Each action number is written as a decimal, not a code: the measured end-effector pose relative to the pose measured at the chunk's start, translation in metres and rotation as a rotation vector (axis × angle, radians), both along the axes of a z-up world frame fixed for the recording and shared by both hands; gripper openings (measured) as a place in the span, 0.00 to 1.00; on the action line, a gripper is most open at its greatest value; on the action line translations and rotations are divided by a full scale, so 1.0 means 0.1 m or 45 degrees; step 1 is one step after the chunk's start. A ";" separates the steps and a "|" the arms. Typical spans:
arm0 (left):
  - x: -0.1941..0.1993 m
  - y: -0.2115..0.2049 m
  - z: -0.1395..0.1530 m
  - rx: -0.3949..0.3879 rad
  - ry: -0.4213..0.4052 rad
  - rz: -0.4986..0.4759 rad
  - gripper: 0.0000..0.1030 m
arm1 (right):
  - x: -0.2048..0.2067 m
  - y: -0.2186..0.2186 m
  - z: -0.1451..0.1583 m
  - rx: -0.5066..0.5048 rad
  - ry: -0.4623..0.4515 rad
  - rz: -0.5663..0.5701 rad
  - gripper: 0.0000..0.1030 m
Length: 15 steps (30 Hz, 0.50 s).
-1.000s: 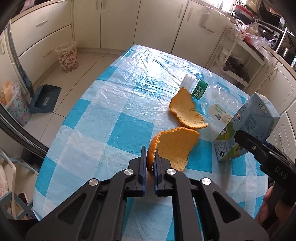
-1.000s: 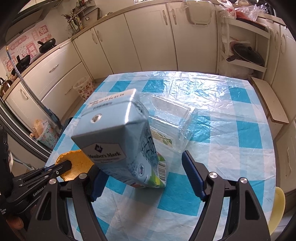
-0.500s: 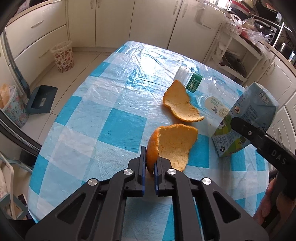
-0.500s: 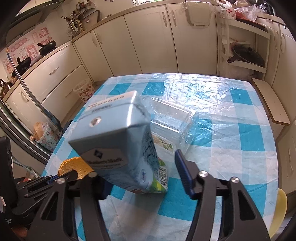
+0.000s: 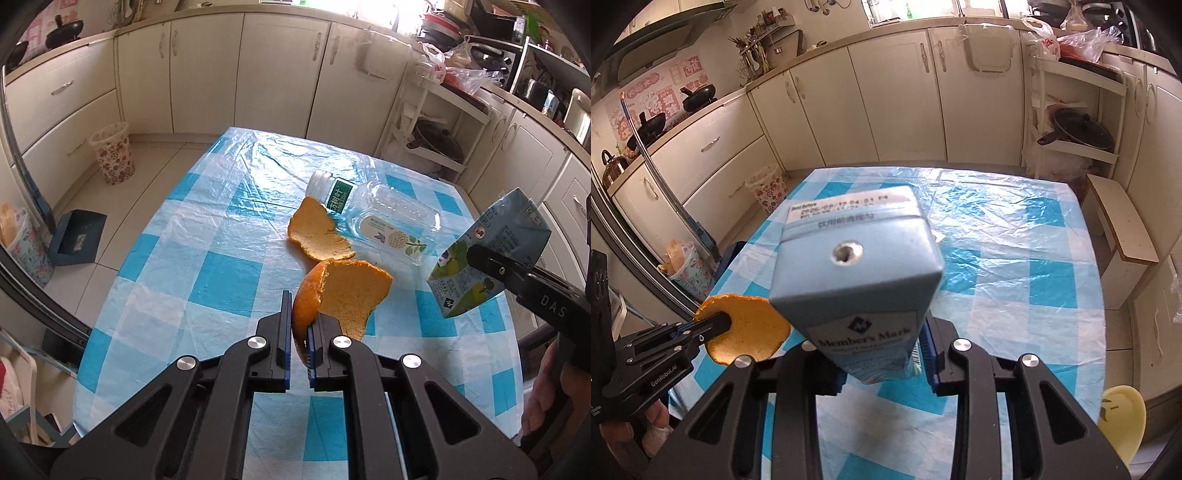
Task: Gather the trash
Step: 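Carry peel and carton to the yellow bin and open both tools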
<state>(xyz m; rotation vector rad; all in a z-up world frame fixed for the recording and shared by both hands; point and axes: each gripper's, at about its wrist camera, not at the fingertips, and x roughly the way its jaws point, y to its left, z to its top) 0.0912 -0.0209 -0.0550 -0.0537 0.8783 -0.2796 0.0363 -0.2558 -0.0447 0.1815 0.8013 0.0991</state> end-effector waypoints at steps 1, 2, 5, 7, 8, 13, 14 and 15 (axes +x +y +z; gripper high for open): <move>-0.03 -0.03 0.03 0.005 -0.014 -0.013 0.06 | -0.05 -0.08 0.03 -0.004 -0.008 -0.020 0.32; -0.06 -0.05 0.04 0.007 -0.024 -0.024 0.06 | -0.10 -0.16 0.05 -0.008 -0.014 -0.042 0.32; -0.16 -0.17 0.10 0.013 -0.053 -0.064 0.06 | -0.25 -0.44 0.09 -0.032 -0.027 -0.122 0.32; -0.20 -0.25 0.12 0.017 -0.064 -0.089 0.06 | -0.37 -0.66 0.09 -0.044 -0.026 -0.190 0.32; -0.23 -0.30 0.13 0.016 -0.065 -0.104 0.06 | -0.43 -0.76 0.09 -0.046 -0.024 -0.220 0.32; -0.35 -0.56 0.17 0.008 -0.079 -0.185 0.06 | -0.76 -1.34 0.04 -0.062 0.008 -0.400 0.32; -0.38 -0.62 0.19 -0.002 -0.077 -0.205 0.06 | -0.82 -1.44 0.02 -0.065 0.023 -0.434 0.32; -0.40 -0.69 0.20 -0.004 -0.081 -0.223 0.06 | -0.89 -1.56 -0.02 -0.069 0.041 -0.475 0.32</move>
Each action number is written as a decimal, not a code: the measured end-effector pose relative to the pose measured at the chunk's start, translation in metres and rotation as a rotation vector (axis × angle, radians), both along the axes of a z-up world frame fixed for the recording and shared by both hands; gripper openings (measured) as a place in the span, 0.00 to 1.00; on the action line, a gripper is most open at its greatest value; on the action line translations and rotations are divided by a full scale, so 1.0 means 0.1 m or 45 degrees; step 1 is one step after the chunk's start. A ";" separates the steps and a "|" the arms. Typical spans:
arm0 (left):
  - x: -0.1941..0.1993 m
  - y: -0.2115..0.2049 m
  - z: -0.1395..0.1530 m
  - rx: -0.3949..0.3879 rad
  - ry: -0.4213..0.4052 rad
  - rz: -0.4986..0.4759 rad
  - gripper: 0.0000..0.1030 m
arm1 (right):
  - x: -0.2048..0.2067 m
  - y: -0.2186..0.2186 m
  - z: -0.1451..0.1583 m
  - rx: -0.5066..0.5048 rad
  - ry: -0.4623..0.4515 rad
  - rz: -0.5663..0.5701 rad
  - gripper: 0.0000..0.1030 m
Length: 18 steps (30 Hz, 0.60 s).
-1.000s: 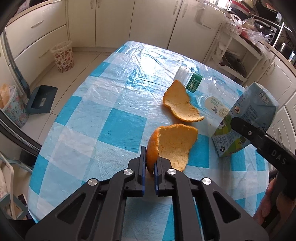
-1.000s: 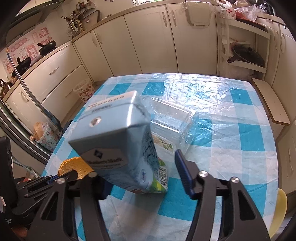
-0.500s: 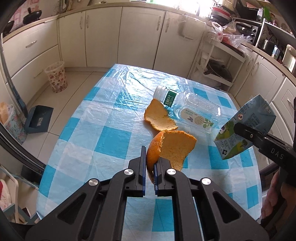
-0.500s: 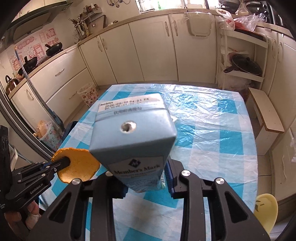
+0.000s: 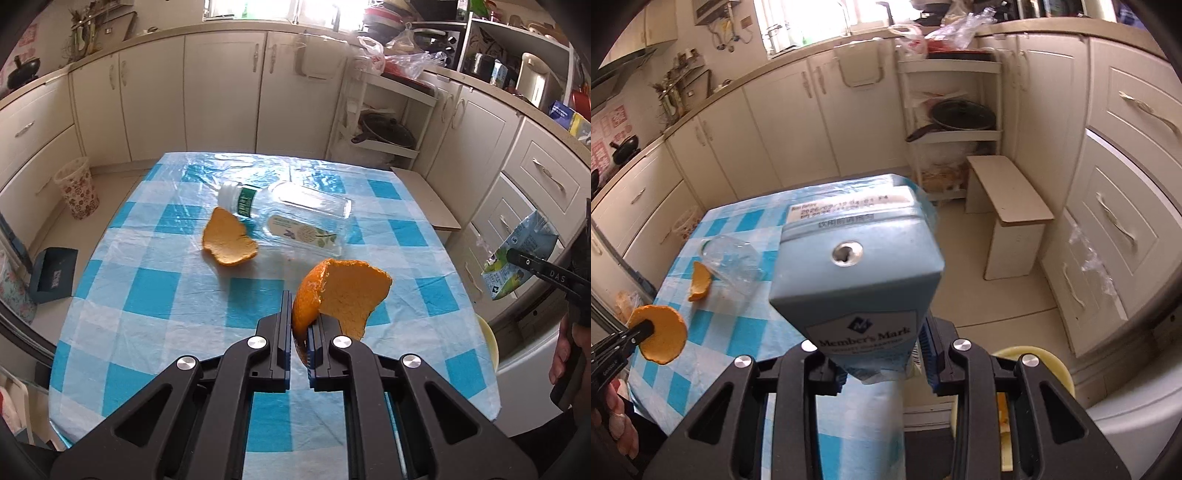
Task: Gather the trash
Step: 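Carry peel and carton to the yellow bin and open both tools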
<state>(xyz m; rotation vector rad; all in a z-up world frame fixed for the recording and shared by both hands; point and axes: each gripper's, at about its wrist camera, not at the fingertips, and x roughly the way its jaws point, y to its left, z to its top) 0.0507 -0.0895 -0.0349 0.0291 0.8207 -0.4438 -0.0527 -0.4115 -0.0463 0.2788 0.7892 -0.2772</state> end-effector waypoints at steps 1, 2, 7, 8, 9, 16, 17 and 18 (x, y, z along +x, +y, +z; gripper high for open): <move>-0.04 -0.08 0.02 -0.002 -0.004 -0.024 0.06 | -0.05 -0.09 -0.02 0.002 0.016 -0.034 0.32; -0.06 -0.14 0.03 -0.011 0.002 -0.042 0.06 | -0.10 -0.19 -0.06 0.008 0.036 -0.071 0.32; -0.27 -0.56 0.09 -0.048 0.028 -0.147 0.06 | -0.32 -0.59 -0.32 0.051 0.160 -0.225 0.32; -0.31 -0.65 0.08 -0.049 0.033 -0.169 0.06 | -0.35 -0.67 -0.37 0.061 0.187 -0.250 0.32; -0.37 -0.76 0.08 -0.048 0.039 -0.193 0.06 | -0.37 -0.73 -0.42 0.068 0.210 -0.274 0.32; -0.74 -1.53 0.08 -0.067 0.072 -0.331 0.06 | -0.60 -1.14 -0.74 0.279 0.333 -0.412 0.49; -0.78 -1.63 0.07 -0.067 0.076 -0.348 0.06 | -0.63 -1.16 -0.68 0.293 0.297 -0.429 0.51; -0.83 -1.75 0.06 -0.066 0.081 -0.368 0.06 | -0.68 -1.17 -0.59 0.307 0.246 -0.435 0.53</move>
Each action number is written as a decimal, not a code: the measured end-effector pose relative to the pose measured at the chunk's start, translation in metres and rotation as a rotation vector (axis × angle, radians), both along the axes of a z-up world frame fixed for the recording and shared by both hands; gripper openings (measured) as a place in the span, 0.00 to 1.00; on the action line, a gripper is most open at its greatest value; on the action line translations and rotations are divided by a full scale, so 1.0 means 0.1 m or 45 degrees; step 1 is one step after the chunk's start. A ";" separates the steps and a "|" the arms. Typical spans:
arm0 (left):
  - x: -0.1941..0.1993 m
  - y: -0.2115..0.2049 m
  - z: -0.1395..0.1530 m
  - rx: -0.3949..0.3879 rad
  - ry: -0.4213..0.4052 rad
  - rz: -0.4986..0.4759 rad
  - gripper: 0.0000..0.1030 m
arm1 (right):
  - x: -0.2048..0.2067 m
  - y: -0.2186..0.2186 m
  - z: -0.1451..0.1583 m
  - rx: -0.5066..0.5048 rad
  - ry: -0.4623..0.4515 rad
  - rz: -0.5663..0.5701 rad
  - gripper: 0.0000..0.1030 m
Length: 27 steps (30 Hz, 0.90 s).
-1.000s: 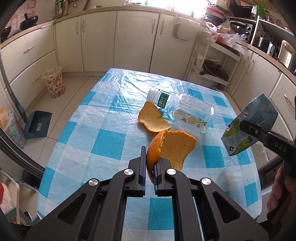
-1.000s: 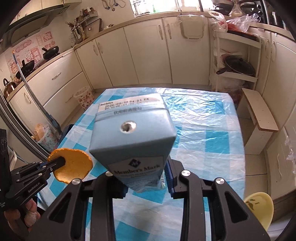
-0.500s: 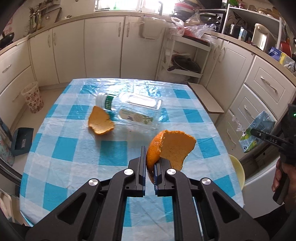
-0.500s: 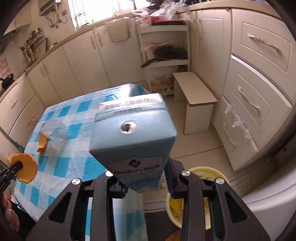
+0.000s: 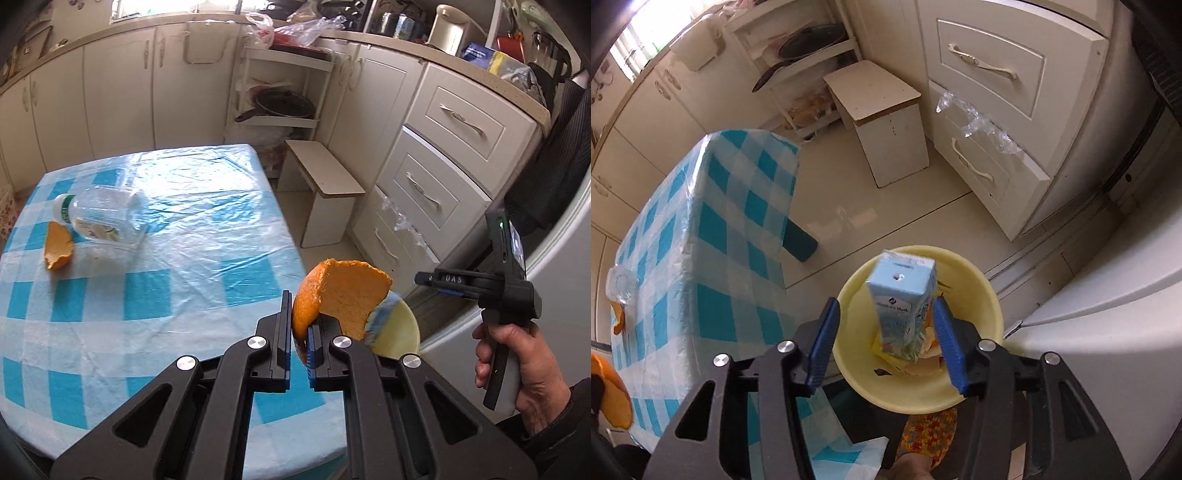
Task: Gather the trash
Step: 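Carry peel and carton to the yellow bin and open both tools, then move both tools back over the table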
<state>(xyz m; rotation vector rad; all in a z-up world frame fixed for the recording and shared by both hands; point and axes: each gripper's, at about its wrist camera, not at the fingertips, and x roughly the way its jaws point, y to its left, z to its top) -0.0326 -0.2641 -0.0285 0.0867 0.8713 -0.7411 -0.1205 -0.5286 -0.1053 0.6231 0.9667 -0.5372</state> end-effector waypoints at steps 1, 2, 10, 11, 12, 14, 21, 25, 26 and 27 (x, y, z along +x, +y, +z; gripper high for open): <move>-0.05 -0.11 -0.02 0.004 0.006 -0.019 0.06 | -0.03 0.00 0.11 -0.002 -0.062 -0.006 0.55; -0.09 -0.20 -0.03 0.010 0.011 -0.034 0.06 | -0.06 0.02 0.23 -0.012 -0.114 -0.007 0.59; -0.34 -0.95 -0.40 0.120 0.078 -0.131 0.06 | -0.31 0.02 0.92 0.009 -0.517 -0.028 0.68; -0.35 -1.04 -0.45 0.135 0.089 -0.135 0.06 | -0.31 0.00 0.96 0.009 -0.537 -0.033 0.68; -0.36 -1.13 -0.51 0.148 0.101 -0.140 0.06 | -0.32 -0.01 0.99 0.006 -0.555 -0.040 0.68; -0.38 -1.36 -0.64 0.184 0.131 -0.154 0.06 | -0.32 -0.06 1.05 0.012 -0.586 -0.053 0.69; -0.33 -1.93 -1.10 0.327 0.267 -0.176 0.34 | -0.34 -0.17 1.16 0.067 -0.677 -0.092 0.69; -0.30 -1.89 -1.04 0.311 0.235 -0.171 0.57 | -0.32 -0.17 1.19 0.086 -0.700 -0.095 0.69; -0.29 -1.85 -1.01 0.314 0.230 -0.168 0.60 | -0.31 -0.17 1.19 0.087 -0.701 -0.092 0.69; -0.28 -1.81 -0.98 0.310 0.227 -0.164 0.60 | -0.30 -0.15 1.20 0.085 -0.702 -0.086 0.69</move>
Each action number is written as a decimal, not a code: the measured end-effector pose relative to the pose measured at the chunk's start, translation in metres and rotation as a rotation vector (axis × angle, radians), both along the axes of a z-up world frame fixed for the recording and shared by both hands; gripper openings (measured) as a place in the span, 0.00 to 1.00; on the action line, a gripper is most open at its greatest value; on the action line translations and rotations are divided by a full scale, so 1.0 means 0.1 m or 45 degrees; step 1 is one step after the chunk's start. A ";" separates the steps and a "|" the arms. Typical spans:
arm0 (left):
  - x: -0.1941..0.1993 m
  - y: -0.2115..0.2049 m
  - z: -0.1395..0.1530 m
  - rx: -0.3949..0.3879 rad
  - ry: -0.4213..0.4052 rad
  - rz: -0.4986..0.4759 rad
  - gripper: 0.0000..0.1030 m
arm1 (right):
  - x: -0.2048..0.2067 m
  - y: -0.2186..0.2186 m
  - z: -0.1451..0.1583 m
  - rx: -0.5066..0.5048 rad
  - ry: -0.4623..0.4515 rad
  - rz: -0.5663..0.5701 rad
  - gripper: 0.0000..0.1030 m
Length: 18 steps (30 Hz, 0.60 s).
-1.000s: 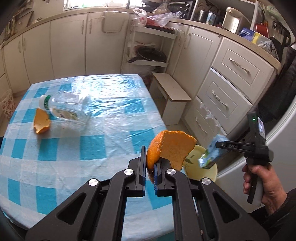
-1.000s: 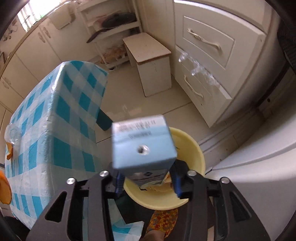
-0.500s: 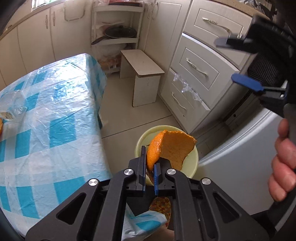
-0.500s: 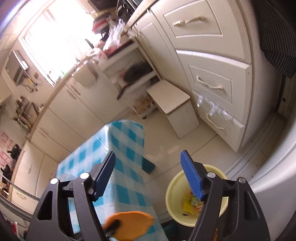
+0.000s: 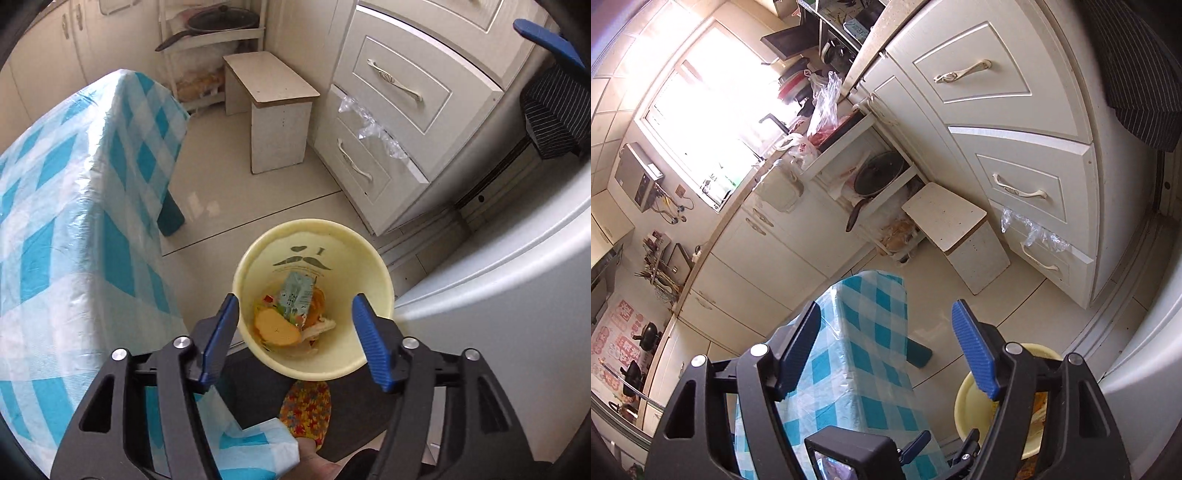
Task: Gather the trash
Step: 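Move both tools back over the table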
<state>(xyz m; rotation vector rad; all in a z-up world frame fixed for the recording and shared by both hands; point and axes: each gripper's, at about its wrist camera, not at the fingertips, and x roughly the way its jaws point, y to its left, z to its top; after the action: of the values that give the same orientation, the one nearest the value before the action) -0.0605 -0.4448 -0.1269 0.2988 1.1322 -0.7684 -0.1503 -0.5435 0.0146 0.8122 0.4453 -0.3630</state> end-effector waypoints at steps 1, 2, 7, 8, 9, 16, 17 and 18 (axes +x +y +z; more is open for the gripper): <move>0.01 0.06 0.04 -0.008 -0.005 0.004 0.62 | 0.02 0.02 0.01 -0.004 0.000 0.004 0.69; 0.01 0.13 0.10 -0.015 -0.014 0.005 0.64 | 0.02 0.04 0.01 -0.004 0.002 0.007 0.69; 0.01 0.69 0.41 -0.035 -0.130 0.022 0.79 | 0.11 0.15 0.03 -0.011 0.009 0.024 0.72; 0.03 0.86 0.47 -0.031 -0.163 0.035 0.80 | 0.14 0.18 0.04 -0.015 0.012 0.030 0.72; 0.05 1.01 0.52 -0.023 -0.190 0.052 0.81 | 0.17 0.22 0.04 -0.019 0.016 0.040 0.73; 0.45 2.35 0.72 0.023 -0.272 0.336 0.83 | 0.60 0.72 -0.03 -0.101 0.122 0.223 0.76; 0.55 2.56 0.73 0.020 -0.264 0.400 0.83 | 0.67 0.82 -0.04 -0.119 0.142 0.259 0.76; 0.65 2.75 0.74 0.016 -0.251 0.458 0.83 | 0.74 0.92 -0.06 -0.141 0.164 0.293 0.76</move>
<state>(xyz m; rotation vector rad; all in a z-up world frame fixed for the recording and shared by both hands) 0.0043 -0.1701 -0.0529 0.1697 0.9690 -0.4050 -0.0759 -0.4520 0.0084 0.6242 0.6271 -0.2245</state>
